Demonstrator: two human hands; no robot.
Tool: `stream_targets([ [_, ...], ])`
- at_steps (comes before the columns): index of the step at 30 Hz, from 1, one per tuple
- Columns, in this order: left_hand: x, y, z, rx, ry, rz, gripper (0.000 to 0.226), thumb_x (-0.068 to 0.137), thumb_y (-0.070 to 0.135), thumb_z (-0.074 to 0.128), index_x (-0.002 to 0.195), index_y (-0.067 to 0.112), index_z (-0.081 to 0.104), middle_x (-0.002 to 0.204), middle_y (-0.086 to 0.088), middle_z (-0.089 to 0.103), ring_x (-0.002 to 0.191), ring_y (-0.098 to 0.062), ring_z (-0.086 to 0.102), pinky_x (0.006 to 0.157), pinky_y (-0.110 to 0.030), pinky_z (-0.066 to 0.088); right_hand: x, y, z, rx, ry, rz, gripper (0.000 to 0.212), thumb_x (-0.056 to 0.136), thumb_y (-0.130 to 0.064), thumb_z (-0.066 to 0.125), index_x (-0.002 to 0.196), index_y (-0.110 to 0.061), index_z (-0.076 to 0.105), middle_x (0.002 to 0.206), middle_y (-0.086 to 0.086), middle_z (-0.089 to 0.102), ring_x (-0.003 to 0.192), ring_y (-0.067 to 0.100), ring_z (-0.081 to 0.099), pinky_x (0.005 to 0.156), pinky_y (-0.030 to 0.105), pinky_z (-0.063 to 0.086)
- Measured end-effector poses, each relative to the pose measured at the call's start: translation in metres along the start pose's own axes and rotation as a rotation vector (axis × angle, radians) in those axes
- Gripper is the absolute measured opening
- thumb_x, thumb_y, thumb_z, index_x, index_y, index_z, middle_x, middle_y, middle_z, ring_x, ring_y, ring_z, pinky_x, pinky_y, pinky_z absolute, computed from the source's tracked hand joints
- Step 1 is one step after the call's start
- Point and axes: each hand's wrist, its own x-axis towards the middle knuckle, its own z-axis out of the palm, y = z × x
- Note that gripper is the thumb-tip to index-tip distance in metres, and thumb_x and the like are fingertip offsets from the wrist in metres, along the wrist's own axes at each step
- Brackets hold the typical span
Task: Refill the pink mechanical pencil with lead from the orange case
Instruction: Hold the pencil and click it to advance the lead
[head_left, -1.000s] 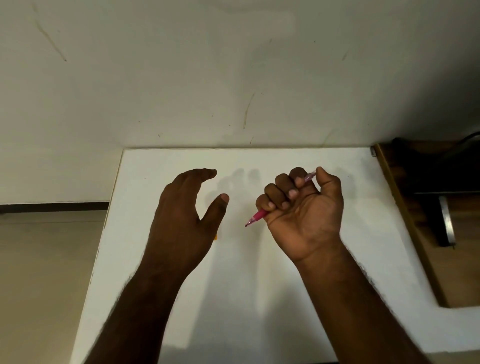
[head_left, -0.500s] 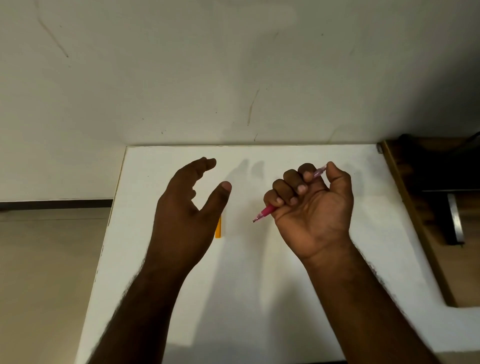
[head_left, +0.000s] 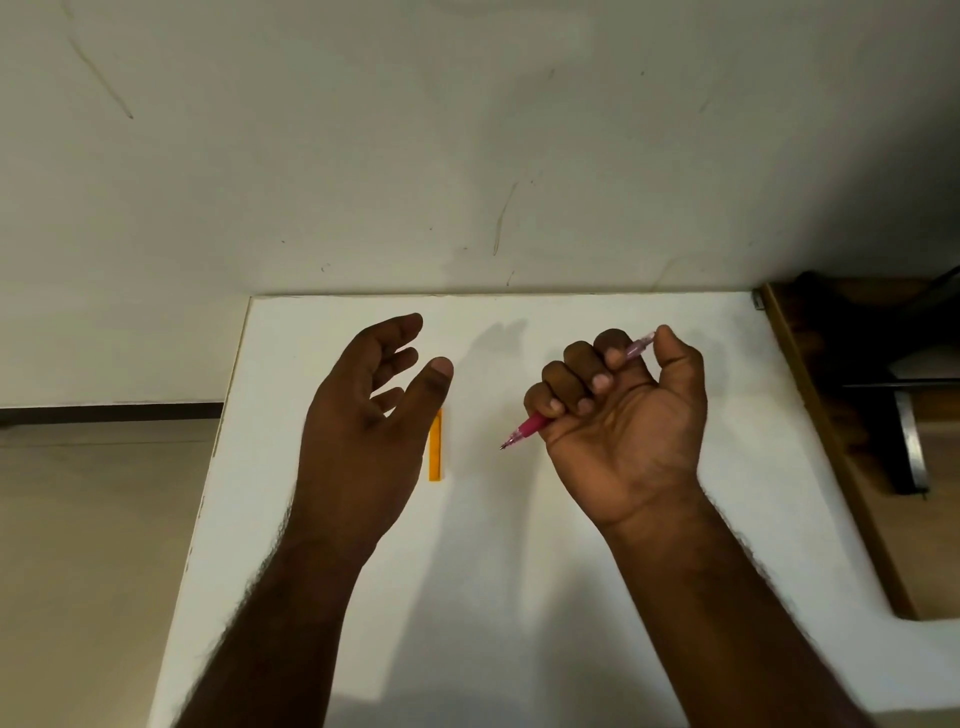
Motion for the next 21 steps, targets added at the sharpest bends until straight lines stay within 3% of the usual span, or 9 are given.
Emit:
stream_targets([
  [11,0.0020,0.0014,0.0019,-0.018,0.001,0.004,0.040,0.092,0.037,0.067,0.131,0.034,0.059,0.126,0.026,0.064,0.110,0.013,0.059,0.077,0.003,0.042,0.0012,-0.0007,0.0014,-0.046,0.018,0.002,0.042,0.095,-0.042,0.034,0.063,-0.016,0.043,0.055,-0.002,0.034,0.046,0.014,0.028,0.050,0.027,0.032],
  [17,0.0033,0.0000,0.0002,-0.007,0.005,0.014,0.044,0.091,0.035,0.069,0.133,0.034,0.056,0.129,0.025,0.063,0.117,0.008,0.059,0.092,-0.018,0.047,0.0008,0.0006,0.0015,-0.042,0.007,0.017,0.042,0.096,-0.043,0.034,0.064,-0.016,0.043,0.056,-0.002,0.035,0.047,0.014,0.028,0.050,0.027,0.032],
  [21,0.0033,-0.0010,-0.0011,-0.001,0.012,0.028,0.046,0.091,0.033,0.069,0.135,0.035,0.054,0.130,0.025,0.062,0.118,0.006,0.059,0.096,-0.024,0.049,-0.0008,0.0020,0.0023,-0.036,-0.021,0.028,0.043,0.096,-0.045,0.035,0.065,-0.016,0.045,0.057,-0.002,0.035,0.048,0.014,0.028,0.051,0.028,0.032],
])
